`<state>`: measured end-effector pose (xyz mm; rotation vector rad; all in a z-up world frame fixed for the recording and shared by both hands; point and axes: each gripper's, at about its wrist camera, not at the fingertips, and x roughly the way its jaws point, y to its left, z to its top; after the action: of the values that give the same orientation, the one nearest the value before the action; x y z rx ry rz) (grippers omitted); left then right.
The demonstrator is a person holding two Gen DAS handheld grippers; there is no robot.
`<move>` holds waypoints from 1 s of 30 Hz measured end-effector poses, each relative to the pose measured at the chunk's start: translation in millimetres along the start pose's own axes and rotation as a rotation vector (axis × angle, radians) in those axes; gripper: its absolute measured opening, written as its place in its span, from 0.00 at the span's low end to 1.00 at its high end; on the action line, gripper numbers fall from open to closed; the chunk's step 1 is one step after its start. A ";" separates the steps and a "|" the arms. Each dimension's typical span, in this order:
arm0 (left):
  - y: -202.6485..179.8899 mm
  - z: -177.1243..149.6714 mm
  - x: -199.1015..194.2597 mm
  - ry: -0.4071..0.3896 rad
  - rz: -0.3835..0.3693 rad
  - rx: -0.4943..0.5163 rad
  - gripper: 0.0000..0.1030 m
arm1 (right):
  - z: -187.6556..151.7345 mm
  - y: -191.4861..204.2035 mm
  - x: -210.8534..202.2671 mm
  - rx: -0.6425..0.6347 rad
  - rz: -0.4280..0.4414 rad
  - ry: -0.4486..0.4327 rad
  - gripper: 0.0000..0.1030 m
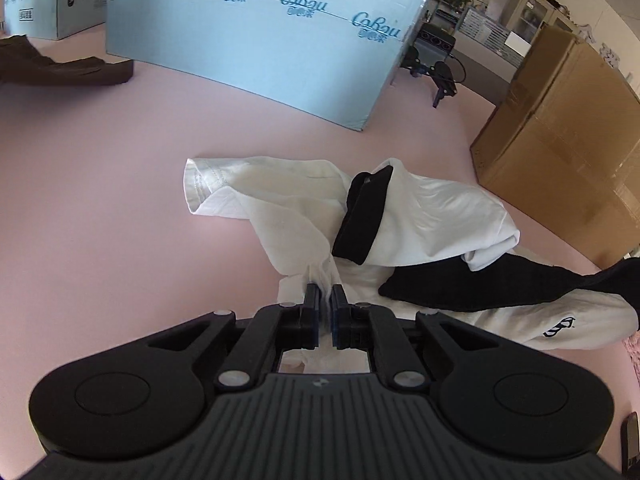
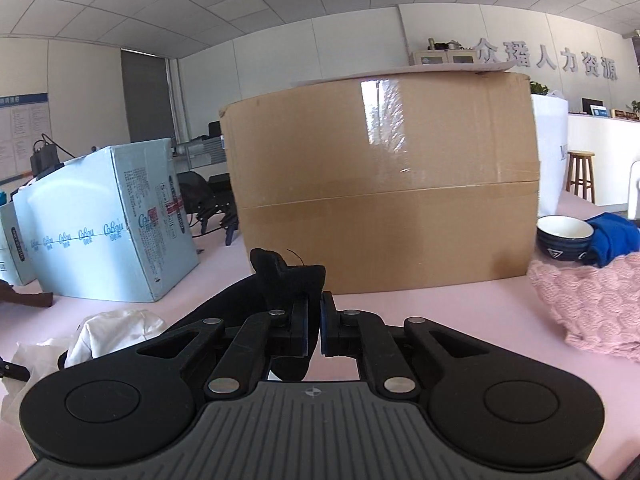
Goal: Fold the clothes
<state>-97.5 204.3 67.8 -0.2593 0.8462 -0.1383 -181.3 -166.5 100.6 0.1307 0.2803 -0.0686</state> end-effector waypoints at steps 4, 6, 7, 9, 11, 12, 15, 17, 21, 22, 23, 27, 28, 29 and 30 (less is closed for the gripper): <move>-34.9 -18.0 -6.1 0.004 -0.046 0.110 0.05 | -3.1 -25.5 -38.1 -0.064 -0.073 -0.054 0.05; -45.3 -25.7 -12.9 0.000 -0.061 0.149 0.05 | -7.3 -35.6 -52.6 -0.101 -0.085 -0.056 0.05; -49.3 -29.4 -16.7 -0.003 -0.067 0.165 0.05 | -10.9 -39.6 -60.9 -0.131 -0.091 -0.053 0.05; -54.5 -36.2 -23.7 -0.011 -0.074 0.199 0.05 | -19.4 -42.7 -70.2 -0.187 -0.094 -0.034 0.05; -56.7 -41.8 -27.3 -0.023 -0.054 0.239 0.06 | -30.9 -42.9 -75.6 -0.247 -0.096 0.008 0.05; -57.2 -44.5 -27.7 -0.027 -0.035 0.258 0.06 | -38.0 -41.8 -76.7 -0.281 -0.093 0.034 0.05; -57.0 -55.8 -21.4 -0.019 0.000 0.316 0.27 | -60.6 -33.5 -74.4 -0.402 -0.101 0.089 0.05; -53.7 -61.6 -16.0 -0.010 0.000 0.334 0.84 | -72.6 -27.6 -72.9 -0.466 -0.091 0.121 0.12; -46.6 -78.8 -23.3 -0.067 0.038 0.338 0.85 | -80.6 -22.5 -92.7 -0.488 -0.042 0.063 0.73; -44.8 -80.7 -27.4 -0.091 0.059 0.343 0.86 | -79.7 -19.8 -101.3 -0.507 -0.064 -0.001 0.76; -43.7 -80.2 -32.7 -0.129 0.082 0.347 0.86 | -79.7 -16.7 -108.5 -0.529 -0.078 -0.067 0.76; -57.9 -52.6 -43.7 -0.261 0.093 0.340 0.86 | -73.6 5.9 -116.8 -0.607 0.006 -0.213 0.80; -63.1 -42.6 -43.3 -0.287 0.063 0.331 0.86 | -70.7 18.0 -112.0 -0.626 0.055 -0.219 0.80; -69.1 -28.9 -41.7 -0.317 0.023 0.315 0.86 | -68.7 27.8 -108.5 -0.641 0.083 -0.234 0.80; -73.8 -14.7 -38.0 -0.338 -0.003 0.280 0.86 | -67.7 42.3 -103.6 -0.671 0.118 -0.265 0.80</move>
<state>-134.9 139.5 106.6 -0.0180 0.4833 -0.2074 -295.3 -110.2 70.2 -0.5258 0.0202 0.1263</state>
